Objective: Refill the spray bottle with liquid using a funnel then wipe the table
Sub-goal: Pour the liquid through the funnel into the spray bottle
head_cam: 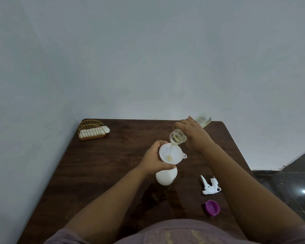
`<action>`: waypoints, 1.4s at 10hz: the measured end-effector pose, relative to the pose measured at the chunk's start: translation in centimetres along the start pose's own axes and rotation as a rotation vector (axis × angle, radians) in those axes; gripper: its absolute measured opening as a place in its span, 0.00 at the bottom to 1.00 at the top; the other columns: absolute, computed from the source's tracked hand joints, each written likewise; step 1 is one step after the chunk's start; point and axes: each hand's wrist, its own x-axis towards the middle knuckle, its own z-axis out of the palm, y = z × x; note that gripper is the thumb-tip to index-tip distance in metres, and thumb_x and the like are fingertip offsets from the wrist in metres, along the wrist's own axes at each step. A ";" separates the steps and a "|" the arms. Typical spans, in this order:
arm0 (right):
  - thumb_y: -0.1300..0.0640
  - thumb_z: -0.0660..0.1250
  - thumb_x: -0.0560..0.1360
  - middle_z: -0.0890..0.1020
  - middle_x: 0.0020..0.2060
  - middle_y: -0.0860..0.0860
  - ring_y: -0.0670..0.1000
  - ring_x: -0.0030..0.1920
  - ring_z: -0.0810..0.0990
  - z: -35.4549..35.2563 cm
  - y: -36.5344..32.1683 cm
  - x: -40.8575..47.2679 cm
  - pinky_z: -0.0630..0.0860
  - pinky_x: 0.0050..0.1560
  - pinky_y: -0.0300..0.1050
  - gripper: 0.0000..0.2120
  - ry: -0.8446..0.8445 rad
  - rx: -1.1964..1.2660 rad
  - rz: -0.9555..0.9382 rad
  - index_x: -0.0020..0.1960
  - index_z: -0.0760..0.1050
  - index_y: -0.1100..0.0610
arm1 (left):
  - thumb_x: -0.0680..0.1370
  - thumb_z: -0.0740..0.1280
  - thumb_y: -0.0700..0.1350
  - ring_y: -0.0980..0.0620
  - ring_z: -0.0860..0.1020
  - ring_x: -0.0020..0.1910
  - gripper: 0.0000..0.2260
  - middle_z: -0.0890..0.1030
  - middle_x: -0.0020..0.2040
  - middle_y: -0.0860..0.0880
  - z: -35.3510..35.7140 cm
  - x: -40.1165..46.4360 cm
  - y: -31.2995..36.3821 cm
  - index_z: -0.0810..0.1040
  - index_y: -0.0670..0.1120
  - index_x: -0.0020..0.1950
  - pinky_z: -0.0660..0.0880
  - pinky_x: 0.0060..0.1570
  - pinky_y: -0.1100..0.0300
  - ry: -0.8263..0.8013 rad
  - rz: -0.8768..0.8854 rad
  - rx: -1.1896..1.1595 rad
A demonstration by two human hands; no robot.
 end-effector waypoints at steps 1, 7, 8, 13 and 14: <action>0.68 0.73 0.62 0.80 0.47 0.52 0.55 0.49 0.77 0.0 0.0 0.0 0.64 0.63 0.47 0.21 -0.002 -0.008 0.003 0.52 0.75 0.55 | 0.63 0.81 0.50 0.52 0.75 0.59 0.35 0.74 0.61 0.56 0.0 0.0 0.0 0.68 0.57 0.65 0.78 0.58 0.52 0.002 0.002 0.002; 0.70 0.72 0.61 0.80 0.43 0.52 0.56 0.47 0.77 -0.4 0.3 -0.1 0.65 0.63 0.50 0.21 0.034 0.009 -0.001 0.51 0.76 0.56 | 0.64 0.81 0.48 0.53 0.75 0.58 0.34 0.73 0.60 0.57 0.0 -0.1 0.0 0.67 0.57 0.64 0.77 0.55 0.59 0.014 0.024 0.026; 0.69 0.73 0.61 0.80 0.44 0.52 0.55 0.47 0.76 -0.5 0.3 -0.1 0.64 0.61 0.46 0.21 0.027 0.004 0.007 0.52 0.76 0.55 | 0.64 0.81 0.48 0.52 0.75 0.58 0.34 0.74 0.60 0.56 0.0 -0.2 0.2 0.67 0.57 0.63 0.77 0.56 0.57 0.014 0.027 0.019; 0.69 0.73 0.61 0.80 0.44 0.52 0.56 0.48 0.77 -0.5 0.3 -0.1 0.63 0.64 0.49 0.22 0.024 -0.001 0.005 0.52 0.76 0.55 | 0.63 0.81 0.49 0.52 0.75 0.59 0.34 0.74 0.61 0.55 -0.1 -0.4 0.3 0.67 0.56 0.64 0.78 0.58 0.52 0.011 0.029 0.015; 0.69 0.72 0.61 0.80 0.44 0.52 0.55 0.48 0.77 -0.5 0.3 -0.1 0.64 0.63 0.48 0.22 0.024 0.003 -0.001 0.52 0.76 0.55 | 0.63 0.81 0.48 0.52 0.75 0.58 0.34 0.74 0.60 0.56 -0.1 -0.4 0.3 0.67 0.57 0.63 0.78 0.57 0.54 0.013 0.033 0.016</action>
